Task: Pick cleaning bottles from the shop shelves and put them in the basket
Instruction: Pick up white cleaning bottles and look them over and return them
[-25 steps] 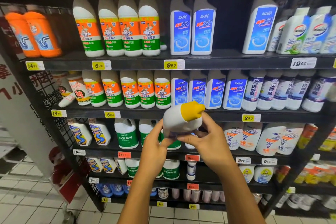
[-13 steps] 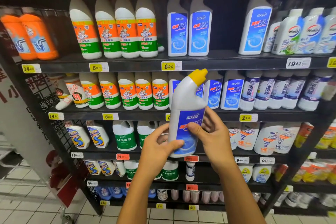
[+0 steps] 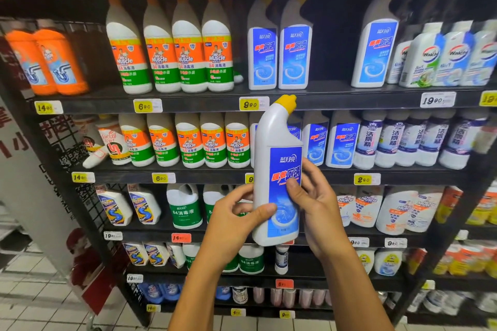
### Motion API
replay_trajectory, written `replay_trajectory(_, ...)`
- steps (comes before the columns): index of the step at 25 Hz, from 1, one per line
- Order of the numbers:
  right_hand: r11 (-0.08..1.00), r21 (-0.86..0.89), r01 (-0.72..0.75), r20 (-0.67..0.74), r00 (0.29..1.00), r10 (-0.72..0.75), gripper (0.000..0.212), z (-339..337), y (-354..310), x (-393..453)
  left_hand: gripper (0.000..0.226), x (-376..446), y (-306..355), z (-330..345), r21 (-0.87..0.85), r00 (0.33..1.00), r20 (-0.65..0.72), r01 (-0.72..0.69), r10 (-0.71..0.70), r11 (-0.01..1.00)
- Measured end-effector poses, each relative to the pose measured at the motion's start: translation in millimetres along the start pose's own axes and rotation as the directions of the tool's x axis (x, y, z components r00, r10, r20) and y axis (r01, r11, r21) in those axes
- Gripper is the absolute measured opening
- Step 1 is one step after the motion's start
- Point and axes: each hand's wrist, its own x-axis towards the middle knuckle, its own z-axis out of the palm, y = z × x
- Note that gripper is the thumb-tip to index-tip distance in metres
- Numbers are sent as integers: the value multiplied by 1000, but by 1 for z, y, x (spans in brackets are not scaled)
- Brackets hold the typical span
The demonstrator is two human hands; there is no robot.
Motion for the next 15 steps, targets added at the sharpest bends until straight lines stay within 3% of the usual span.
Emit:
replay_trajectory(6,964,230,-133,6,991,136,40,8,-1,5,28,-2,11,-6,46,1000,2,13,-13,999)
replay_trajectory(15,945,261,-197,-48,975,216,42,14,10,5,35,1,13,-5,93,998,-55,-19,24,995)
